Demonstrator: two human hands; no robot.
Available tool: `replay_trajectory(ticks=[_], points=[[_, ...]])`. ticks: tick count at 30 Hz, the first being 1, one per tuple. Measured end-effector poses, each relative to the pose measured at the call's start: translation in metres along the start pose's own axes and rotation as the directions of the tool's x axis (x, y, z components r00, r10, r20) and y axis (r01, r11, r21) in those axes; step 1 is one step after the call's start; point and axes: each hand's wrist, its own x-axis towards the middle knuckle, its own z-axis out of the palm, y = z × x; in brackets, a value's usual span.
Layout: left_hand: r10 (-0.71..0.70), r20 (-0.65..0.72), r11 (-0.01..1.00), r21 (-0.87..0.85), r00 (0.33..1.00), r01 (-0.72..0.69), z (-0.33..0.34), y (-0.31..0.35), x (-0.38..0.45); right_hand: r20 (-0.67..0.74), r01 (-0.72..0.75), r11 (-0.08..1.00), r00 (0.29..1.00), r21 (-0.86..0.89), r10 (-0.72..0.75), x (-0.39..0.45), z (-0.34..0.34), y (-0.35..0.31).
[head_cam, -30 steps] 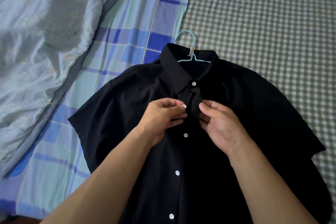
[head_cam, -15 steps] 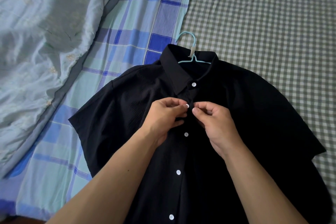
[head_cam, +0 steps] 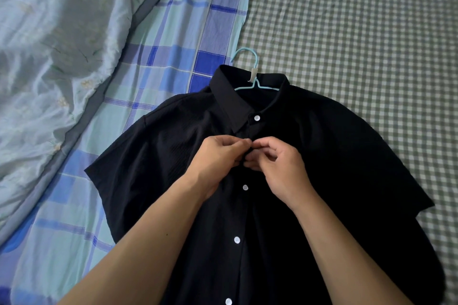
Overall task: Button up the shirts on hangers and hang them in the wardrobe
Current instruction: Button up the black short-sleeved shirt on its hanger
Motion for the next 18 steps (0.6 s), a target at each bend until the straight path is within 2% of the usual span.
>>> replay_trajectory(ticks=[2, 4, 7, 10, 14, 18], points=[[0.047, -0.022, 0.997, 0.057, 0.999, -0.046, -0.001, -0.002, 0.001, 0.010, 0.035, 0.998, 0.999, -0.050, -0.034, 0.000, 0.001, -0.002], [0.104, -0.100, 0.987, 0.132, 0.990, -0.091, -0.003, -0.006, 0.002, 0.030, 0.049, 0.997, 0.998, -0.056, -0.048, -0.001, 0.000, -0.004], [0.140, -0.165, 0.983, 0.145, 0.976, -0.116, -0.003, -0.011, 0.003, 0.050, 0.033, 0.997, 0.998, -0.076, -0.029, -0.001, 0.000, -0.004], [0.163, -0.206, 0.976, 0.179, 0.965, -0.127, 0.001, -0.011, 0.001, 0.005, 0.027, 0.993, 1.000, -0.114, -0.027, 0.002, 0.000, -0.002], [0.231, -0.221, 0.950, 0.263, 0.947, -0.170, 0.003, -0.009, -0.001, -0.052, -0.008, 0.995, 0.999, -0.101, 0.003, 0.007, 0.002, -0.001], [0.295, -0.170, 0.906, 0.363, 0.940, -0.218, 0.000, -0.011, 0.002, -0.076, -0.038, 0.984, 0.997, -0.173, 0.025, 0.009, -0.001, -0.004]])
